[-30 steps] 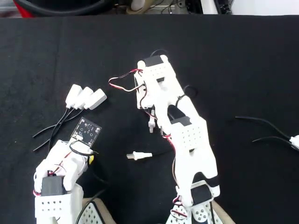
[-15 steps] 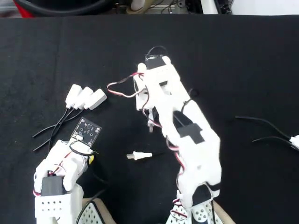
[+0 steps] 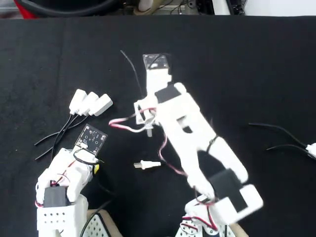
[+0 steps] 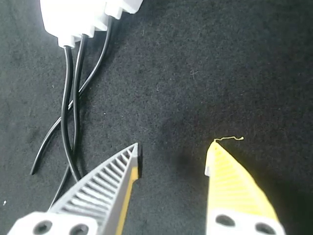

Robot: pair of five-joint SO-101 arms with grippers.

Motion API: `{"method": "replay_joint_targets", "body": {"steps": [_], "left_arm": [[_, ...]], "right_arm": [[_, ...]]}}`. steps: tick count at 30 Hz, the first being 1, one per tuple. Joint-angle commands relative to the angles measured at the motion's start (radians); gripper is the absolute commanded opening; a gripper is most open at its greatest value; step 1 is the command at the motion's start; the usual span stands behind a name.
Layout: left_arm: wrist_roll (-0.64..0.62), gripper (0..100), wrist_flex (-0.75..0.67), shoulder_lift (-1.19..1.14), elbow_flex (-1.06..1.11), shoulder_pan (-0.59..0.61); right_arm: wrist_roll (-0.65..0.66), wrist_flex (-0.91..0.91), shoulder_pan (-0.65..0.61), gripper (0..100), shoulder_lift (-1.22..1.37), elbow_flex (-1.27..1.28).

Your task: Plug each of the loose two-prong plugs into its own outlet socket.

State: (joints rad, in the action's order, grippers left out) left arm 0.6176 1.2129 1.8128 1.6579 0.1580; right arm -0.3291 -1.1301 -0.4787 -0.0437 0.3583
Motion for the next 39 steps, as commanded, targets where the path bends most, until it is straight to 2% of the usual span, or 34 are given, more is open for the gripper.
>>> {"method": "replay_joint_targets", "body": {"steps": [1,7,12,19,22,28,34,39], "left_arm": [[-0.006,23,0.006,0.008,-0.033,-0.081],[-0.04,15,0.008,0.008,-0.07,-0.145],[-0.14,22,0.012,0.008,-0.124,-0.194],[-0.336,22,-0.029,0.009,-0.196,-0.401],[-0.379,22,-0.101,0.009,-0.209,-0.443],[-0.428,22,-0.115,0.009,-0.245,-0.438],[-0.474,22,-0.166,0.009,-0.246,-0.335],[-0.489,22,-0.173,0.009,-0.249,-0.297]], "right_arm": [[0.008,0.195,-0.052,1.2,-0.151,0.133],[0.002,0.396,-0.101,1.2,-0.375,0.357],[-0.005,0.586,-0.12,1.2,-0.573,0.559],[-0.199,0.804,-0.12,1.1,-0.788,0.771],[-0.219,0.809,-0.14,1.1,-0.871,0.819],[-0.221,0.773,-0.224,1.1,-1.033,0.897],[-0.221,0.523,-0.325,1.1,-1.122,0.828],[-0.218,0.505,-0.354,1.1,-1.122,0.822]]}}
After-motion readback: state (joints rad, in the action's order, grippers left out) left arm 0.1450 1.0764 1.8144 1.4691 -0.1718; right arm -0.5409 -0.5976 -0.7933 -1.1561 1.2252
